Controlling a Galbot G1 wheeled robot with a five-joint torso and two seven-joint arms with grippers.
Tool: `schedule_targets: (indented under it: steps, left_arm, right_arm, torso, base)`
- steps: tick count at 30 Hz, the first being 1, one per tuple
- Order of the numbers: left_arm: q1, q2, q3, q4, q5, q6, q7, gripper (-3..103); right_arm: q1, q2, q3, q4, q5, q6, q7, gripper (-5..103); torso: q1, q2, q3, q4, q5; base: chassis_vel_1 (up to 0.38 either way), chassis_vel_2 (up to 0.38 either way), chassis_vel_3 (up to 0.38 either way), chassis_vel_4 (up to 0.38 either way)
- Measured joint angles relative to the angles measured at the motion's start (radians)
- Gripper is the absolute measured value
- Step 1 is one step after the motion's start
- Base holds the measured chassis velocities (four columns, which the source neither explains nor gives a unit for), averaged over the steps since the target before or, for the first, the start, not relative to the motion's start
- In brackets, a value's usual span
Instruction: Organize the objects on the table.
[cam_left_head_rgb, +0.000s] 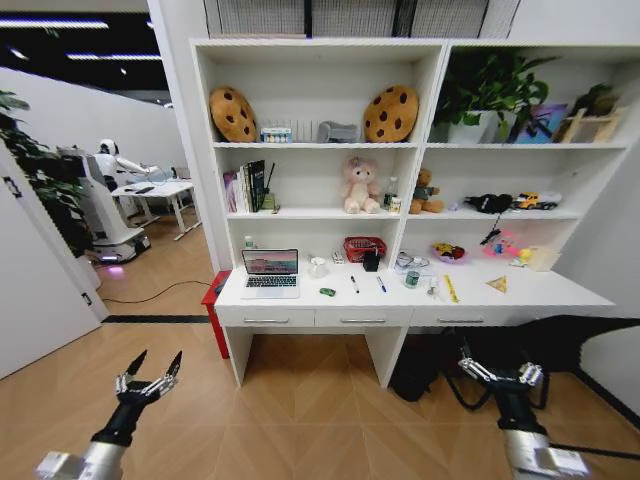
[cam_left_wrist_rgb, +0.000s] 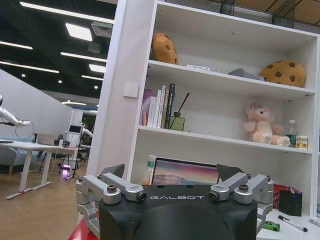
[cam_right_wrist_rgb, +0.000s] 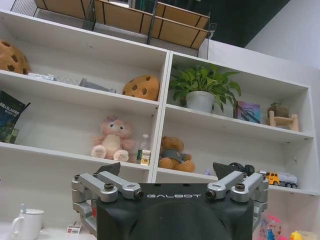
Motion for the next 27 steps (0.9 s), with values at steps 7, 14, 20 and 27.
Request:
schedule_targets:
  steps: [7, 14, 20, 27]
  left_arm:
    - [-0.003, -0.002, -0.002, 0.007, -0.002, 0.0, -0.001, 100]
    - [-0.007, -0.002, 0.004, 0.008, -0.001, -0.002, -0.001, 100]
    - [-0.011, 0.002, 0.005, 0.007, -0.001, -0.011, -0.001, 100]
    - [-0.011, 0.005, -0.001, 0.005, -0.001, -0.02, -0.004, 100]
  right_arm:
    - [0.009, -0.011, -0.006, -0.024, -0.006, -0.001, -0.011, 100]
    - [0.014, -0.012, -0.008, -0.042, 0.017, 0.018, -0.04, 100]
    - [0.007, -0.001, -0.014, -0.047, 0.031, 0.022, -0.054, 100]
    - [-0.014, 0.005, -0.018, -0.055, 0.04, 0.005, -0.076, 100]
  torso:
    - [0.0, 0.0, 0.0, 0.0, 0.0]
    - [0.0, 0.0, 0.0, -0.0001, 0.0]
    - [0.0, 0.0, 0.0, -0.0001, 0.0]
    - [0.0, 0.0, 0.0, -0.0002, 0.0]
  base:
    - [0.0, 0.0, 0.0, 0.0]
    - [0.0, 0.0, 0.0, 0.0]
    - [0.0, 0.0, 0.0, 0.0]
    - [0.0, 0.0, 0.0, 0.0]
